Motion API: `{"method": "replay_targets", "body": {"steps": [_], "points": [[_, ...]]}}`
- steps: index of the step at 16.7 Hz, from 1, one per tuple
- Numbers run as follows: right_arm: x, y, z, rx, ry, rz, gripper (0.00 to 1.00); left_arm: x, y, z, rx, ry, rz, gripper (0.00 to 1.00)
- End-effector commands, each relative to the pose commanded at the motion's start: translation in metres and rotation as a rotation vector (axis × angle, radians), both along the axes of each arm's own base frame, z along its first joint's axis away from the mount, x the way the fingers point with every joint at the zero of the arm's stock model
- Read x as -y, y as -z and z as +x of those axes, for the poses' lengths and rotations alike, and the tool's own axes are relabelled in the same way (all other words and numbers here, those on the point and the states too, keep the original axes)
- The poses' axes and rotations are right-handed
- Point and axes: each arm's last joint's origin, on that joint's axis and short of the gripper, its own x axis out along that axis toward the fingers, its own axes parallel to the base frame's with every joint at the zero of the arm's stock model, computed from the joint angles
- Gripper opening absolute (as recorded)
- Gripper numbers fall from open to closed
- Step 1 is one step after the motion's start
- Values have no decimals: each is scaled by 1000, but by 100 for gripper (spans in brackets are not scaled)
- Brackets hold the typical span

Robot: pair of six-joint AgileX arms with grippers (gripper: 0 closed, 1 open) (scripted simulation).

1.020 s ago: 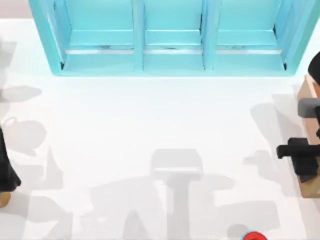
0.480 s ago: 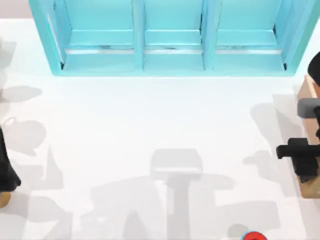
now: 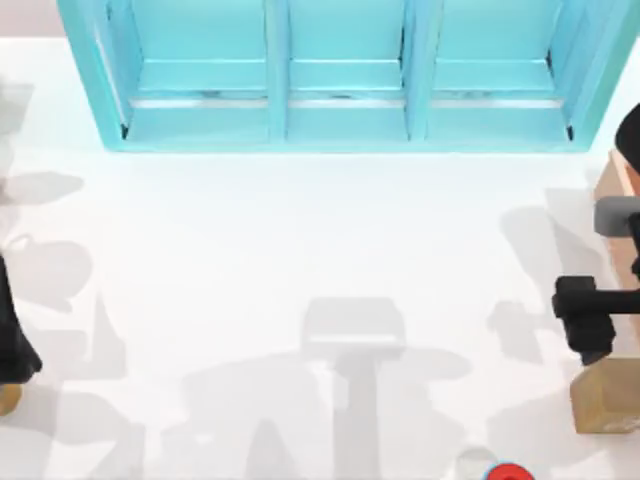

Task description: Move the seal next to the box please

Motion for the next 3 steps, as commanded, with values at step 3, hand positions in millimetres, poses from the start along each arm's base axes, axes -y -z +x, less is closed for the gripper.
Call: {"method": "replay_targets", "body": {"steps": [3], "points": [[0,0,0,0,0,0,100,0,0,0,0,0,0,100]]}}
